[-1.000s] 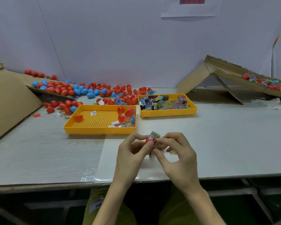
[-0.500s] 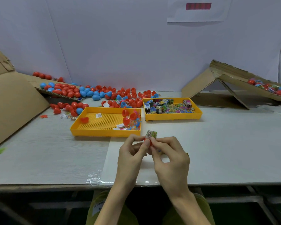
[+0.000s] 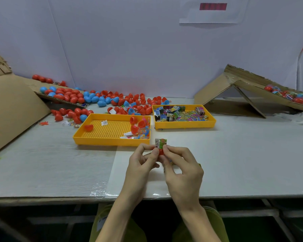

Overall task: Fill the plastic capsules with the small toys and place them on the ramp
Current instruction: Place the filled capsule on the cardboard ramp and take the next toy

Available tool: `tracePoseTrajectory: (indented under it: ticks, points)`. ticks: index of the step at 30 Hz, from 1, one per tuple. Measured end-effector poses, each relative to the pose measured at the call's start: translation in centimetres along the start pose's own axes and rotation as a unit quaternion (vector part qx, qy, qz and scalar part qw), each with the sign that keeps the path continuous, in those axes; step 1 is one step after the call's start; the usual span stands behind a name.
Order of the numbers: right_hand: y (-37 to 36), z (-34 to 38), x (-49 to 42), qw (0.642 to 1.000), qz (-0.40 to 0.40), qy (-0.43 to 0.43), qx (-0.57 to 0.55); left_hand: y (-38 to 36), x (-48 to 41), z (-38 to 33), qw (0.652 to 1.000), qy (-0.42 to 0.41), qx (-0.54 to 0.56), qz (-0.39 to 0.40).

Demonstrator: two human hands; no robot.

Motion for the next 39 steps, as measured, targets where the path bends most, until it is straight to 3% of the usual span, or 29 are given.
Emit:
tracePoseTrajectory:
  ticks: [13,25,31,39]
  points:
    - [0.1,0.7,-0.4,0.998,0.024,-0.016,0.051,-0.8,0.0,0.1,0.998,0.023,0.023,0.060]
    - [-0.1,0.2,-0.1,0.999,0.035,0.014,-0.002,-1.0,0.0,-0.2,0.996,0.057,0.039,0.062]
    - [0.5,0.5,-0.1,0.999,-0.014,0.004,0.050,-0.9,0.1,-0.1,0.996,0.051,0.032,0.061]
    - [0.8,0.0,0.1,0.999,-0.014,-0.017,0.027,-1.0,0.1,0.1,0.996,0.046,-0.019,0.070]
Point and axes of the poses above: each hand's wrist, its own x-axis away from the middle knuckle, its own y-axis out of the back of the hand, z = x × y, the point moved 5 cm from there along -x, towards the middle knuckle, and after that the axes turned 8 degrees about y, right-handed, at the moved point
